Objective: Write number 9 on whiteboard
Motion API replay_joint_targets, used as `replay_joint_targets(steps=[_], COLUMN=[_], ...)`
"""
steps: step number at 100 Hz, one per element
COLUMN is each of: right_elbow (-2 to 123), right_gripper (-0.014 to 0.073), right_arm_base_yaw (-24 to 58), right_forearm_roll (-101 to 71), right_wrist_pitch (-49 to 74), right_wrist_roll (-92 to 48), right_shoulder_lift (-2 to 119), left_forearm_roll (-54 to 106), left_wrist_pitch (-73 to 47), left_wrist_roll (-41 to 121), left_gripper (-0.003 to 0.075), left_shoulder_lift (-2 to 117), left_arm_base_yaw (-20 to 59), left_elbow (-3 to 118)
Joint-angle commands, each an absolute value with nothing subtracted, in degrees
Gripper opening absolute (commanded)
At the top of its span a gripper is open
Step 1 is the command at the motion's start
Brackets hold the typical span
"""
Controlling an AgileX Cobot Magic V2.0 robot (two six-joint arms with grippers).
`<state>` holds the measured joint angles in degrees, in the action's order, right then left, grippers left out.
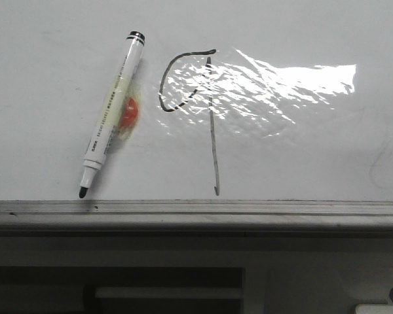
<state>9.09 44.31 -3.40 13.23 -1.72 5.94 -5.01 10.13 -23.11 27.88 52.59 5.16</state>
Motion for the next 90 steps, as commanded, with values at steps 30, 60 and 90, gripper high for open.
replay_joint_targets(steps=[30,60,90], right_elbow=[7.73,7.73,7.73], right_gripper=[-0.0062,-0.0062,-0.0062], right_arm_base_yaw=[44.41,44.41,44.41], right_forearm_roll=[-2.93,-2.93,-2.93], right_wrist_pitch=[9.24,9.24,9.24], right_wrist_roll=[-2.02,-2.02,-2.02], right_shoulder_lift=[4.78,4.78,4.78], left_forearm_roll=[-5.15,-5.15,2.85], left_wrist_pitch=[14.05,14.8,10.93], left_wrist_roll=[-23.05,-23.05,-18.77], left_gripper=[-0.002,-0.002,-0.002], left_shoulder_lift=[28.04,28.04,21.52], left_arm_base_yaw=[52.45,52.45,47.85], left_elbow=[6.76,4.84,-0.79])
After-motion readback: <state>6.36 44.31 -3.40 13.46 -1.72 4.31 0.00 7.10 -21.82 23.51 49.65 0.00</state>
